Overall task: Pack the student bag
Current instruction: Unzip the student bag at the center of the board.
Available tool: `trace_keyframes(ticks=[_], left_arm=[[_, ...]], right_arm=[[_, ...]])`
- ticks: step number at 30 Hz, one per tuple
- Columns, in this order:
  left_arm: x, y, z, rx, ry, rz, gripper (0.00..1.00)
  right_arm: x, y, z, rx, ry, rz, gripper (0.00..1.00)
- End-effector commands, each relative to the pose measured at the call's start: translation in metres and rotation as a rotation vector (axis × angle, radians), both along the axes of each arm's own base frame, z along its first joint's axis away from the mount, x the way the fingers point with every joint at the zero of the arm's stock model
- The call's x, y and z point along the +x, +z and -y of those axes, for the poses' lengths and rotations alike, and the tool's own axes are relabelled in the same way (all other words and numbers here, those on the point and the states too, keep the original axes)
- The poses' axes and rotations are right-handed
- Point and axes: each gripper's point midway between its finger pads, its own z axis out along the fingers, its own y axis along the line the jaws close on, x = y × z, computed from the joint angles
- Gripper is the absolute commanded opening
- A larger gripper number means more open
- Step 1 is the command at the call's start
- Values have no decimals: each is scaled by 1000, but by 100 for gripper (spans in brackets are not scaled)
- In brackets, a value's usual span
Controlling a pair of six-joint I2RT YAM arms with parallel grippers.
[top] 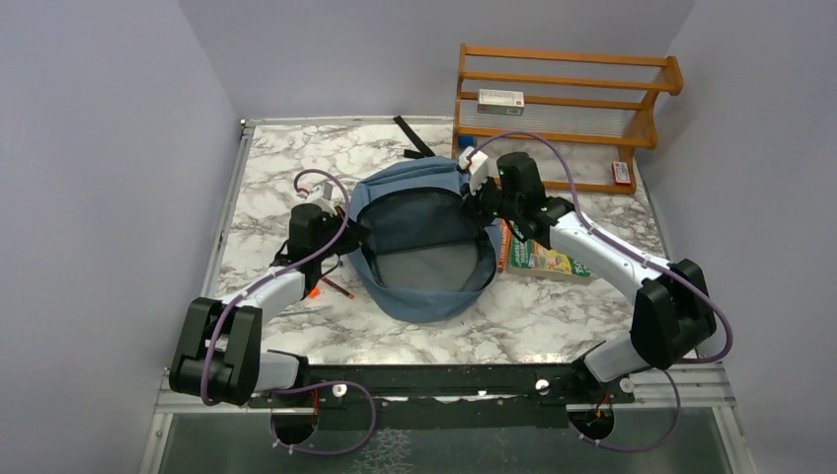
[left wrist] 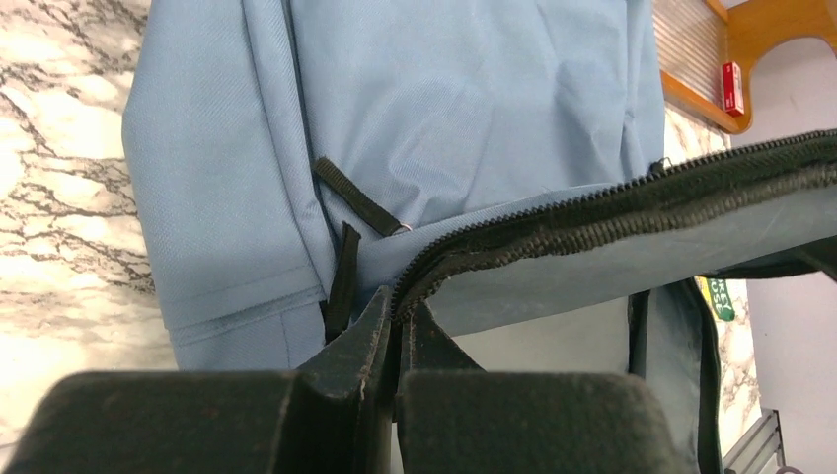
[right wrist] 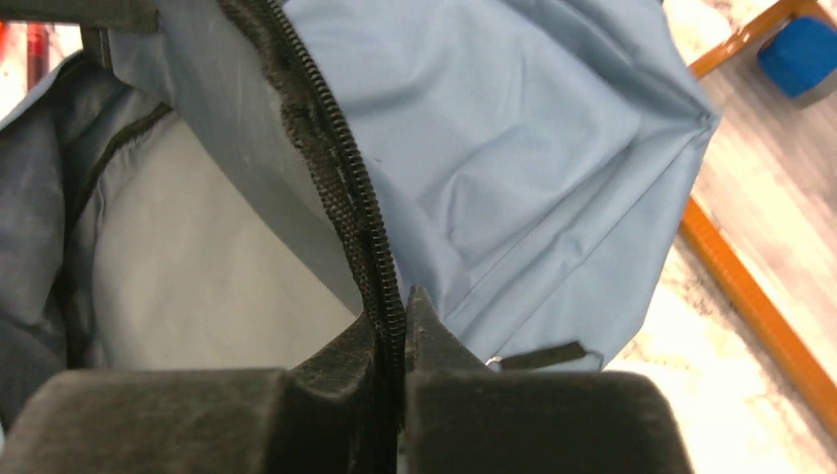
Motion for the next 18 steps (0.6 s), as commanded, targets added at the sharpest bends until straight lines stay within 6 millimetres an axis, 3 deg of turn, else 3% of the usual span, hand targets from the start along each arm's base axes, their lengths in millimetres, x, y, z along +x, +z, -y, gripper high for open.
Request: trace_keyframes(ticks=[1,9,14,18], left_arm=[[16,24,-2,7,6,76,0],[32,22,-4,26,15,39,0],[42,17,-6,48,14,10,0],[51,8,-12,80,41,-35,0]], right_arm=[[31,28,-9,70,34,70,1],[78,15,-8,107,25,29,1],[103,-5,-11,87,16,5,1],[121,-26,-5,63,-24,-16,11]])
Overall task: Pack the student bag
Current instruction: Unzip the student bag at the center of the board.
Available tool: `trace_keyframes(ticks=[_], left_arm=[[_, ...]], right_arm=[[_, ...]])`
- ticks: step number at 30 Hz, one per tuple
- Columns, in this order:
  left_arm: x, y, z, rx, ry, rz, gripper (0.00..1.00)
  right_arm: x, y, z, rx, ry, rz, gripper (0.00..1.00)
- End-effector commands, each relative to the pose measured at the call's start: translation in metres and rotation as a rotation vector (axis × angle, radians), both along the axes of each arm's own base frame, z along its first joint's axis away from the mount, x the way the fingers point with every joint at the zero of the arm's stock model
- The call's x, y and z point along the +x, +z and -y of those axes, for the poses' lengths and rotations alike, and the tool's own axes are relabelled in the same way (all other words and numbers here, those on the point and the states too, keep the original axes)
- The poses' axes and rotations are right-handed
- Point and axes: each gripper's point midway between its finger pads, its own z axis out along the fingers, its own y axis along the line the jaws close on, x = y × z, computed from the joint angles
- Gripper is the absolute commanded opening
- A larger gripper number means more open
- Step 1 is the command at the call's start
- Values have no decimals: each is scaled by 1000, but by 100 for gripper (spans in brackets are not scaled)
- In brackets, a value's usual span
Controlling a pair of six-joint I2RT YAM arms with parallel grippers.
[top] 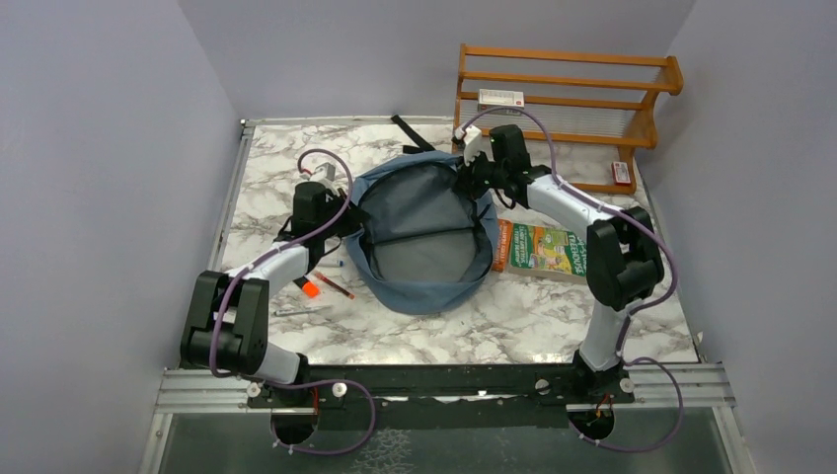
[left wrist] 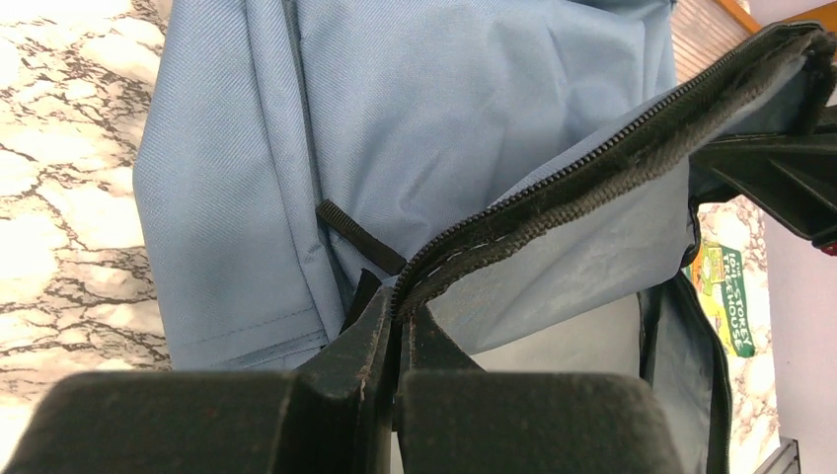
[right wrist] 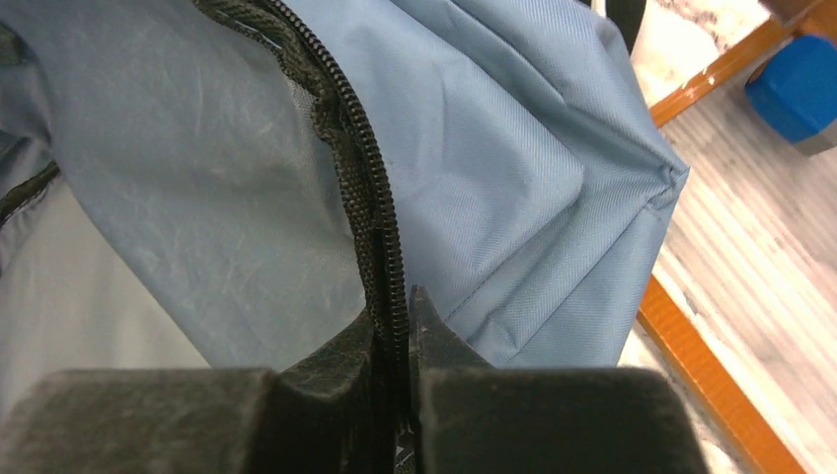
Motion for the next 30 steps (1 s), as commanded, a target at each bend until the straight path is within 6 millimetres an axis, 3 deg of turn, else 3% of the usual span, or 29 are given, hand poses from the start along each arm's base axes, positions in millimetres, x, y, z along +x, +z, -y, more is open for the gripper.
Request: trace_keyframes(ticks=[1,4,7,11,15,16,17,25,30], left_arm=[[16,-6,-13,64,49,-38,0],[21,-18,-16,110,49,-103,1],[24,-29,-16,137,27,-163,8],[26,-42,-20,171,38,-250,22],[30,-39,-27,212,59,-286,42],[31,-36,-29,224,66,-281,63],[34,-30,-31,237,72,-268,77],[49,41,-53,358,123,-73,96],[50,77,-54,391,87,30,99]], right_arm=[[29,-3,4,-2,-33,45,15],[35,-16,9,-31,-67,33,28],[37,-26,14,-52,-93,19,38],[36,-32,18,-63,-123,6,47],[39,-28,27,-80,-179,20,53],[39,-27,30,-86,-192,19,54],[39,-22,31,-85,-204,22,54],[16,45,37,48,-275,72,56],[-6,79,53,134,-380,94,58]])
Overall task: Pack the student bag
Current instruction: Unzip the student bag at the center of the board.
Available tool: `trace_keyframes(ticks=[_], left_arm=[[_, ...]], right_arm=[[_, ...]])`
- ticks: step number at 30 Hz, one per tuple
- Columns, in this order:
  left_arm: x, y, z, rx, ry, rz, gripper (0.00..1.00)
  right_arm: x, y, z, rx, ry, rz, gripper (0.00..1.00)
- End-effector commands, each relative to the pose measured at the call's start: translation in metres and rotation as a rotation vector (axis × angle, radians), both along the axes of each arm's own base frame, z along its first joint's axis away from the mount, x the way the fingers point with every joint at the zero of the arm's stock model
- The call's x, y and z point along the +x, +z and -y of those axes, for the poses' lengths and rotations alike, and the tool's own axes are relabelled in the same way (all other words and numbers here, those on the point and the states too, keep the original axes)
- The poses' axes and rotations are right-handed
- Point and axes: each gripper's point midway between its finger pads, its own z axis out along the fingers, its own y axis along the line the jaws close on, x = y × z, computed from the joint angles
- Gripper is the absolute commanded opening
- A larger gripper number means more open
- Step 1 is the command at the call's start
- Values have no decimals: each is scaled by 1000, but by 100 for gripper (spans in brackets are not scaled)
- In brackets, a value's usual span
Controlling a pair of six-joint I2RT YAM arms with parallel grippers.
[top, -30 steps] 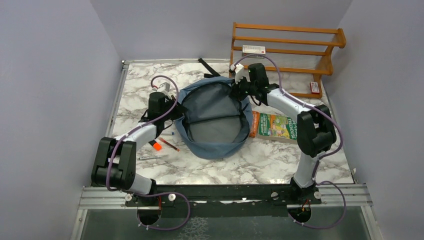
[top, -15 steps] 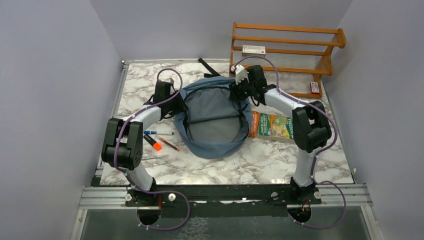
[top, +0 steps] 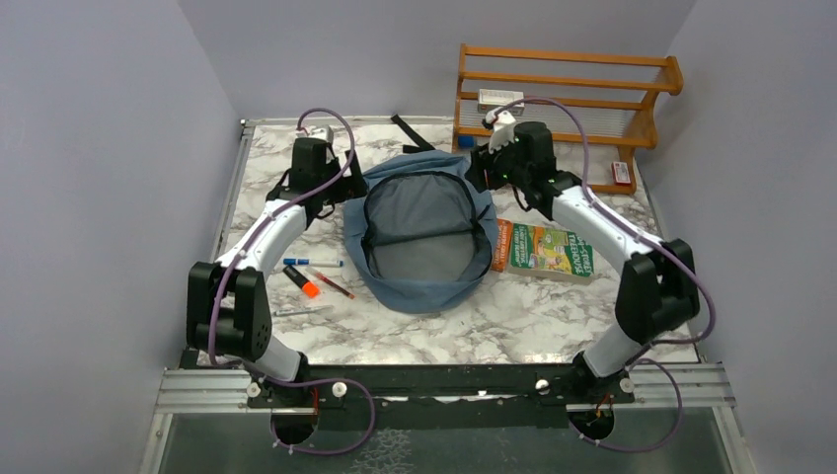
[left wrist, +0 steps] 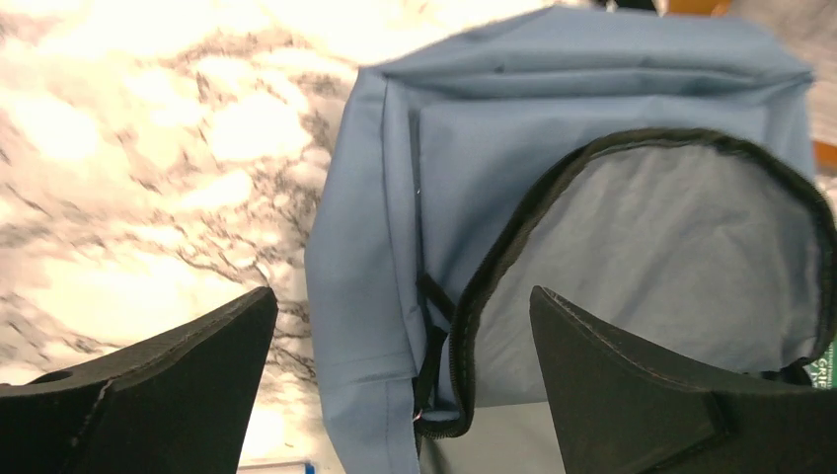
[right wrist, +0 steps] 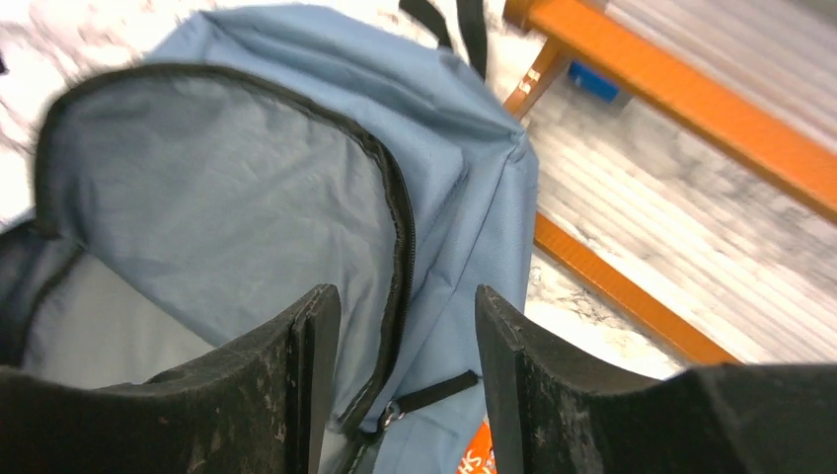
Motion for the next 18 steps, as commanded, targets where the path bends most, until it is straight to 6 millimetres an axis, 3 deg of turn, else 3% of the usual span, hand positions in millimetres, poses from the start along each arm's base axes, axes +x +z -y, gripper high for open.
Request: trace_keyframes(ticks=[1,5,8,12,18], left_arm=[[6,51,-7,65,-42,141,99],[1,75,12,7,-155,231,99],[-5,86,29,-46,-228,280,99],[-11,89,55,-64,-299,304,98],[-18,93,117,-76,-433,321,97]], right_arm=[[-13,41,19,119,-151,51,58],[-27,47,44,202,-341,25,62],[-39,37,68,224,-506,-30,69],[-57,21,90,237,-625,-98,73],[-71,-16,133,244,-795,-266,79]])
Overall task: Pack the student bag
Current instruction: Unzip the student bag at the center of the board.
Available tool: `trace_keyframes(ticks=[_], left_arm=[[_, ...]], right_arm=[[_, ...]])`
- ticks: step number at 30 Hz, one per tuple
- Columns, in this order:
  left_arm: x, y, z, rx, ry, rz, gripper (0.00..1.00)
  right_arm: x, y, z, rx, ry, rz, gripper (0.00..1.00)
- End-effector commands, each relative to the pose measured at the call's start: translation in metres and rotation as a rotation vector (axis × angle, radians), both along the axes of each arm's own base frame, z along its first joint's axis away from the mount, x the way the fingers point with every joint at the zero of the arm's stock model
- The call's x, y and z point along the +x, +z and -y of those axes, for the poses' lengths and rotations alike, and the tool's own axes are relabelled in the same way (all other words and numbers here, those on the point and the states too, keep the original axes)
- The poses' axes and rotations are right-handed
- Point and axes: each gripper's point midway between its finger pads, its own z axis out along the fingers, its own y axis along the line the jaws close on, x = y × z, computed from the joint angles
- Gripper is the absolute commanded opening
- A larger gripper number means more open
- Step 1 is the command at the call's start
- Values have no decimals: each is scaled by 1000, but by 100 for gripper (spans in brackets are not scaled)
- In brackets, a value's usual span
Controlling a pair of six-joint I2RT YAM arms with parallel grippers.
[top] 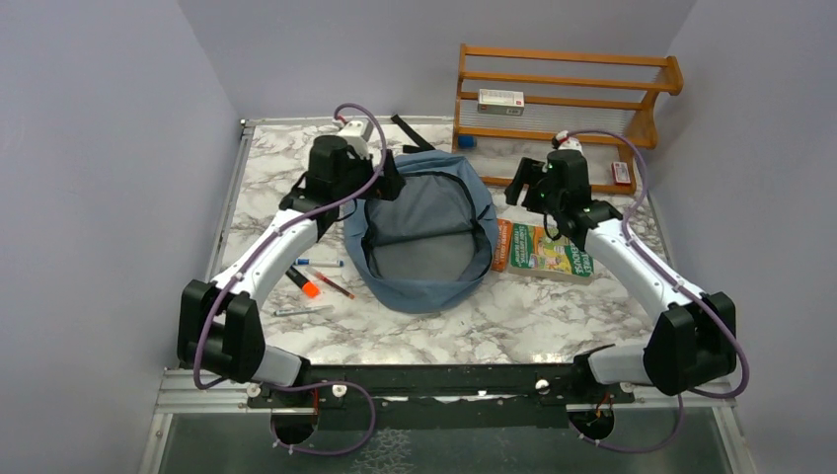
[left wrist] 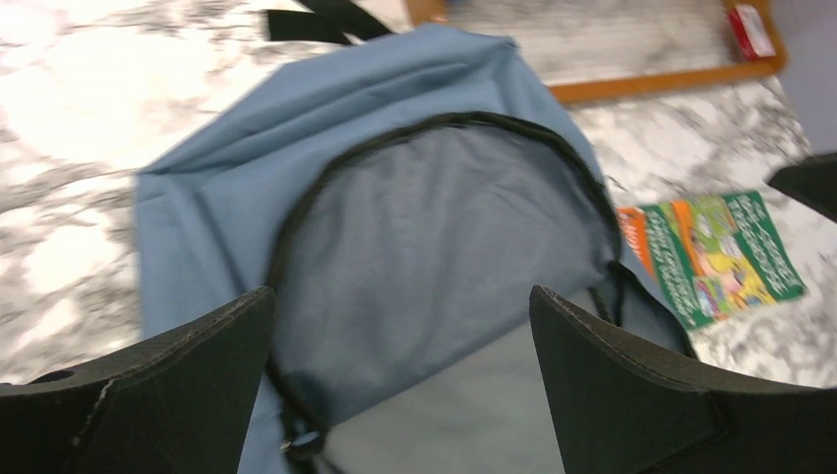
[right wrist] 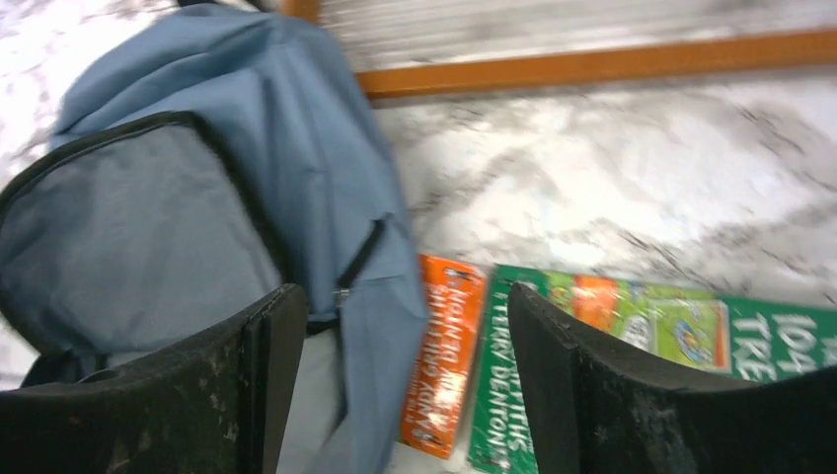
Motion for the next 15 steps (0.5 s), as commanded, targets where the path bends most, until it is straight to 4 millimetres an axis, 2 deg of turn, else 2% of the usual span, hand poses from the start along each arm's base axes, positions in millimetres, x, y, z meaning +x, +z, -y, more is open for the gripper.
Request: trace_keyframes(ticks=[1,4,7,11,15], left_arm=[[-3,14,54,-24,-139,56,97],[-6,12,81,-39,-193,43,95],[-7,8,105,-47,-246,30,95],[-3,4,141,-46,-340,28,95],[4,0,186,-47,-456,29,95]], right_arm=[[-15,-31,45,47,-189,-161,80],[-22,-54,75,86,-286,-255,83],[-30,-63,95,145,-387,-303,84],[-47,-73,109,181,-548,-371,84],[-70,-85,106,260,-627,-417,85]])
